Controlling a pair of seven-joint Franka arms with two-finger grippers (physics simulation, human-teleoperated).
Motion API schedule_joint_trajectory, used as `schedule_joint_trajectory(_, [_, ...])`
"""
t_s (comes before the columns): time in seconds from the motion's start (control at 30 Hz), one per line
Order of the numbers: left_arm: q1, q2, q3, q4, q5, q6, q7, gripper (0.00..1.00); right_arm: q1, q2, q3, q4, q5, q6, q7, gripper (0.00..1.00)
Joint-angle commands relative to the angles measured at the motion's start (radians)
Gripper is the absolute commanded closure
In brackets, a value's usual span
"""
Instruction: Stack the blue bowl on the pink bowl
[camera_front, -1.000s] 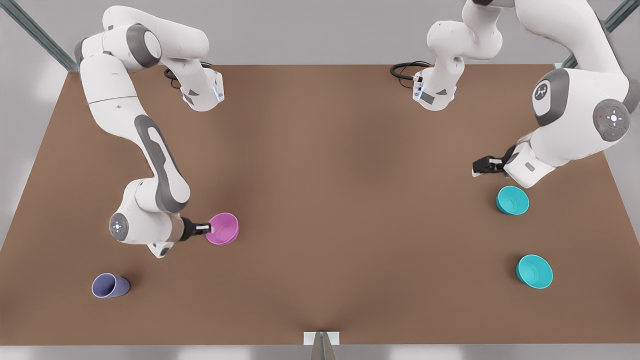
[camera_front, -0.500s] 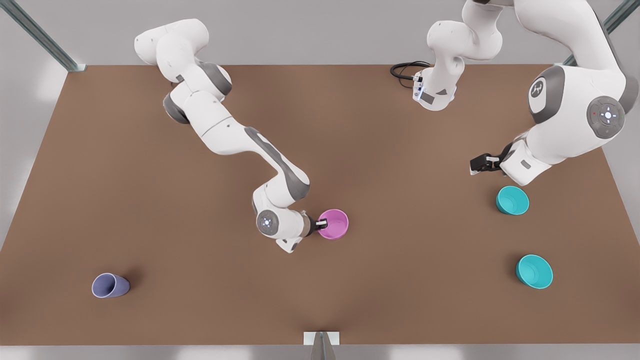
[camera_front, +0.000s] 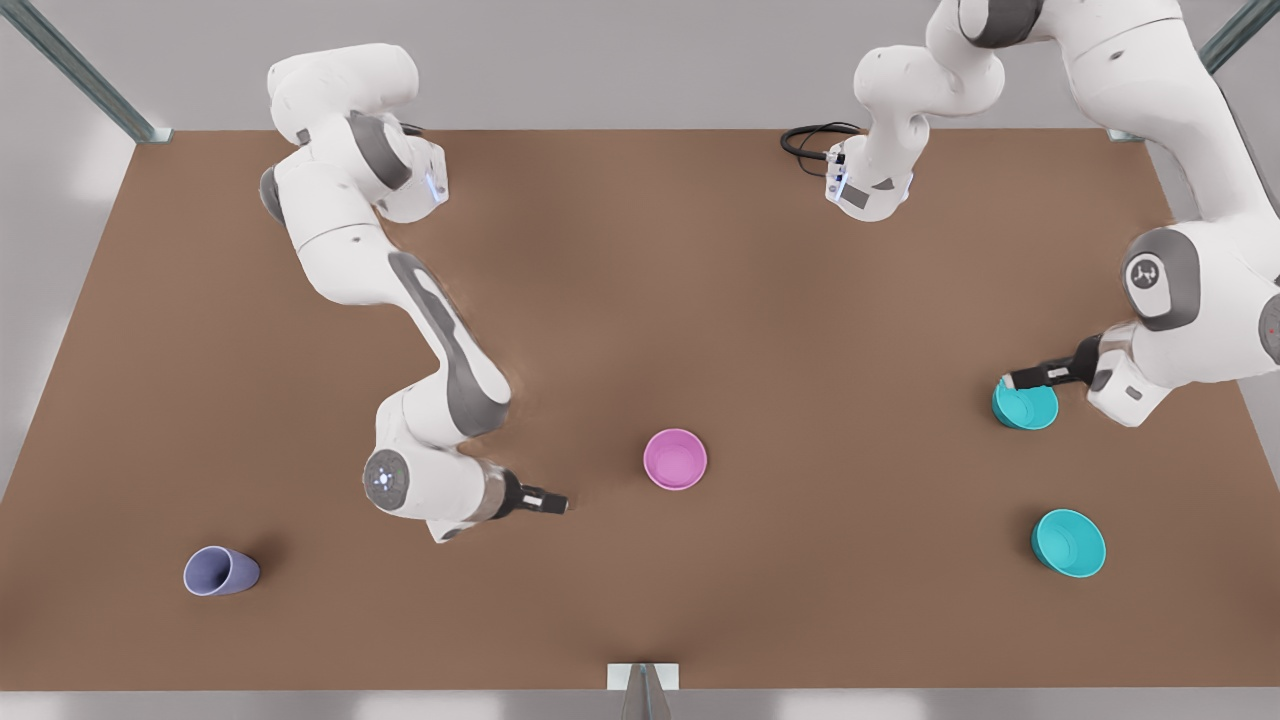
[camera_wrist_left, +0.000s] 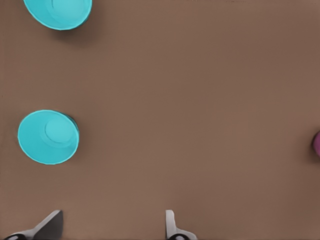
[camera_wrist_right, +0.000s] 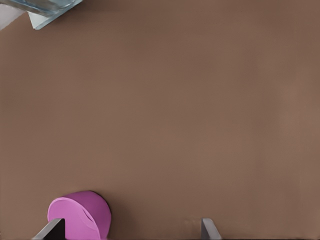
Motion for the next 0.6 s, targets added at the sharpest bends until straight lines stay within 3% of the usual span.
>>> schedule_joint_trajectory(0.0, [0.113,0.067,0.005,-0.007,-0.085,0.167,0.585,0.00,-0.132,-0.061,-0.002,0.003,-0.103,-0.522,-0.173,0.00])
schedule_joint_trajectory(0.1, [0.245,0.193,0.005,-0.007,-0.089,0.287,0.880,0.00,-0.276,-0.245,-0.009,0.006,-0.345,-0.746,-0.547,0.00])
schedule_joint_trajectory(0.17, [0.286,0.265,0.005,-0.007,-0.142,0.336,0.928,0.00,-0.267,-0.575,-0.046,-0.113,-0.381,-0.756,-0.578,0.00])
schedule_joint_trajectory(0.23, [0.288,0.273,0.005,-0.038,-0.146,0.327,0.980,0.00,-0.256,-0.767,-0.054,-0.241,-0.382,-0.745,-0.579,0.00])
schedule_joint_trajectory(0.37, [0.288,0.259,0.019,-0.165,-0.148,0.411,1.074,0.00,-0.268,-0.718,-0.054,-0.244,-0.384,-0.740,-0.570,0.00])
schedule_joint_trajectory(0.57, [0.288,0.299,0.020,-0.209,-0.149,0.432,1.072,0.00,-0.296,-0.665,-0.054,-0.207,-0.372,-0.740,-0.578,0.00])
